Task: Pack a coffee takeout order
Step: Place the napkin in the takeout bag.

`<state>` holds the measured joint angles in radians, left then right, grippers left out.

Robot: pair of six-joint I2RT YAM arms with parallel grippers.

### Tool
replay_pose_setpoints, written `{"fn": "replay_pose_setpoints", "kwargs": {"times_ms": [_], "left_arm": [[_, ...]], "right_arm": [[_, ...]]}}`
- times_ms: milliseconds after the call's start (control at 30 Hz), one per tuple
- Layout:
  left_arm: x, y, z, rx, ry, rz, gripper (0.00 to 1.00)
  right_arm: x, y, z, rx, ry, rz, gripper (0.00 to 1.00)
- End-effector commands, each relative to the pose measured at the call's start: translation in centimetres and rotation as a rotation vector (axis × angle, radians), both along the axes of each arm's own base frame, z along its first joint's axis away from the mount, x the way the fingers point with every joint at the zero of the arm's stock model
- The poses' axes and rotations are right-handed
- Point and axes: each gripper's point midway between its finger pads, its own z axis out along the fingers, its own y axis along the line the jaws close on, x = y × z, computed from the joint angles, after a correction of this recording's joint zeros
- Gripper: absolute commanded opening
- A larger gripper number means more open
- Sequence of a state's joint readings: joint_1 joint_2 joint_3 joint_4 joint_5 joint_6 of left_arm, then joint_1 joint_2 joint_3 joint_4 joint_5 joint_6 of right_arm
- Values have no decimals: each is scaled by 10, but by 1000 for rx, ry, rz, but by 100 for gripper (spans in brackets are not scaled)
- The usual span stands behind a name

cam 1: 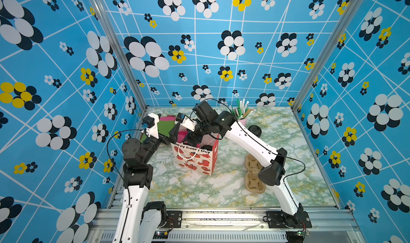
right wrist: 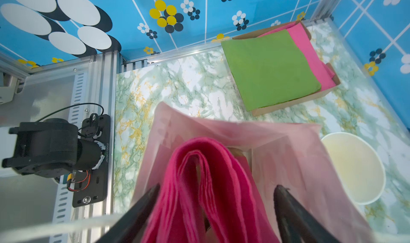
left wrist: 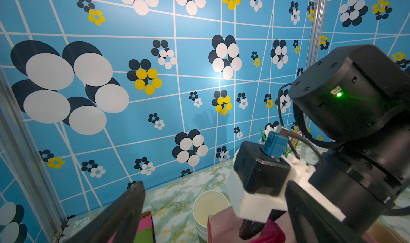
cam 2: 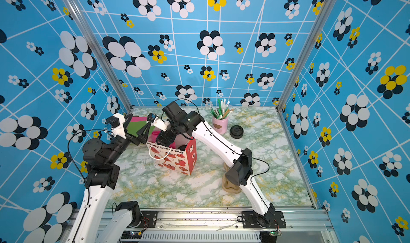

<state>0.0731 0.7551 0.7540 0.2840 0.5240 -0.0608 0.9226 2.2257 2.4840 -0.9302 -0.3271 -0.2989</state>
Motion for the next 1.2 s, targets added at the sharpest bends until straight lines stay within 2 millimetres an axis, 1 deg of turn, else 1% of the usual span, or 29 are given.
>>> {"fn": "replay_pose_setpoints", "kwargs": {"times_ms": [0, 233, 400, 467, 500, 600, 900, 967, 1100, 1167], "left_arm": [[-4, 5, 11, -7, -24, 23, 99], [-2, 6, 11, -11, -18, 27, 99], [-2, 5, 11, -12, -17, 26, 99], [-2, 6, 11, -14, -15, 27, 99], [-1, 6, 11, -14, -15, 28, 99], [-1, 6, 11, -15, -15, 29, 99], [2, 10, 8, -19, 2, 52, 99], [2, 11, 7, -19, 3, 58, 99], [2, 12, 8, -19, 4, 67, 99], [3, 13, 7, -17, 6, 75, 99]], "right_arm": [[-13, -3, 32, 55, -21, 28, 85], [-13, -3, 27, 40, -18, 26, 85], [-13, -4, 32, 44, -25, 27, 87], [-13, -6, 34, 44, -28, 27, 97], [-14, -6, 35, 42, -30, 26, 99], [-12, -9, 37, 35, -38, 16, 99], [-14, -10, 52, 69, -25, -9, 99], [-14, -11, 54, 69, -21, -20, 99], [-5, -16, 47, 33, -32, -73, 99], [-4, -18, 53, 41, -39, -89, 99]]}}
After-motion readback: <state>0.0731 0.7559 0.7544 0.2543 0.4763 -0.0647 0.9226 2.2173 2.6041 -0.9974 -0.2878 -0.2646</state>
